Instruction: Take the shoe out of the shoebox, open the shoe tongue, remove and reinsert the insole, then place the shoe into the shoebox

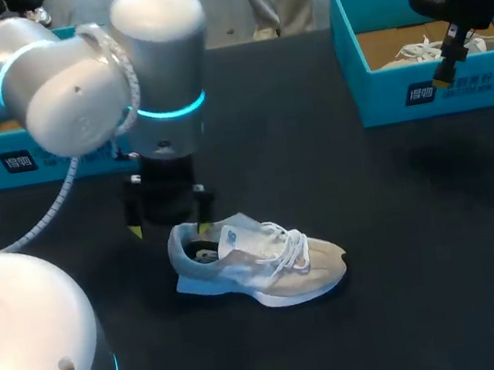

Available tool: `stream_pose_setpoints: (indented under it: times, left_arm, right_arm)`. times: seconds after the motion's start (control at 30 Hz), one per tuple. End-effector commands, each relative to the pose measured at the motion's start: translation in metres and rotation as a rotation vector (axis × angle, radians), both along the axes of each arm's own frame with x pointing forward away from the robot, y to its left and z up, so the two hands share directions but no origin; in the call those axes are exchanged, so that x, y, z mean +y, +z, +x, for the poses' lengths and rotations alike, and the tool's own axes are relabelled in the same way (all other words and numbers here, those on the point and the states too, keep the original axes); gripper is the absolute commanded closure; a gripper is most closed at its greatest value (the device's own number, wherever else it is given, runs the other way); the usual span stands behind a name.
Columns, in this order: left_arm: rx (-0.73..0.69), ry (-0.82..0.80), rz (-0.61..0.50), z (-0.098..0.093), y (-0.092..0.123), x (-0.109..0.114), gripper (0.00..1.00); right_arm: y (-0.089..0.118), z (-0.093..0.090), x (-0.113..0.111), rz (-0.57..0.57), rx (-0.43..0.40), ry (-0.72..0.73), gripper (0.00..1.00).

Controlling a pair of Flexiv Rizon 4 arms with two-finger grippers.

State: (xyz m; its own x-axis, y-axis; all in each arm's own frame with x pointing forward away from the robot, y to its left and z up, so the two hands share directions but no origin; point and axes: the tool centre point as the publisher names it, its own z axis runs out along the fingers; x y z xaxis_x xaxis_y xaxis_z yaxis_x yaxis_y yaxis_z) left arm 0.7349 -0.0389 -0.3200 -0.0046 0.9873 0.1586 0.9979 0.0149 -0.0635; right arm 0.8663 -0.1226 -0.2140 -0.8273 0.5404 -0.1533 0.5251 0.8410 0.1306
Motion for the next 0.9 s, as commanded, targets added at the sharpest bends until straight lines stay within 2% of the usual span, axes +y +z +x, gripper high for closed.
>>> stream_pose_setpoints:
  times: [0.03, 0.13, 0.73, 0.9]
  left_arm:
    - [-0.010, 0.053, -0.133, -0.009, 0.026, 0.038, 0.00]
    - [0.036, 0.106, -0.177, -0.009, 0.032, 0.053, 0.00]
    - [0.036, 0.106, -0.177, -0.009, 0.032, 0.053, 0.00]
    - [0.156, 0.278, -0.265, -0.009, 0.026, 0.056, 0.00]
  right_arm:
    - [0.000, 0.000, 0.000, 0.000, 0.000, 0.001, 0.00]
    - [0.000, 0.000, 0.000, 0.000, 0.000, 0.001, 0.00]
    - [0.000, 0.000, 0.000, 0.000, 0.000, 0.001, 0.00]
    - [0.000, 0.000, 0.000, 0.000, 0.000, 0.001, 0.00]
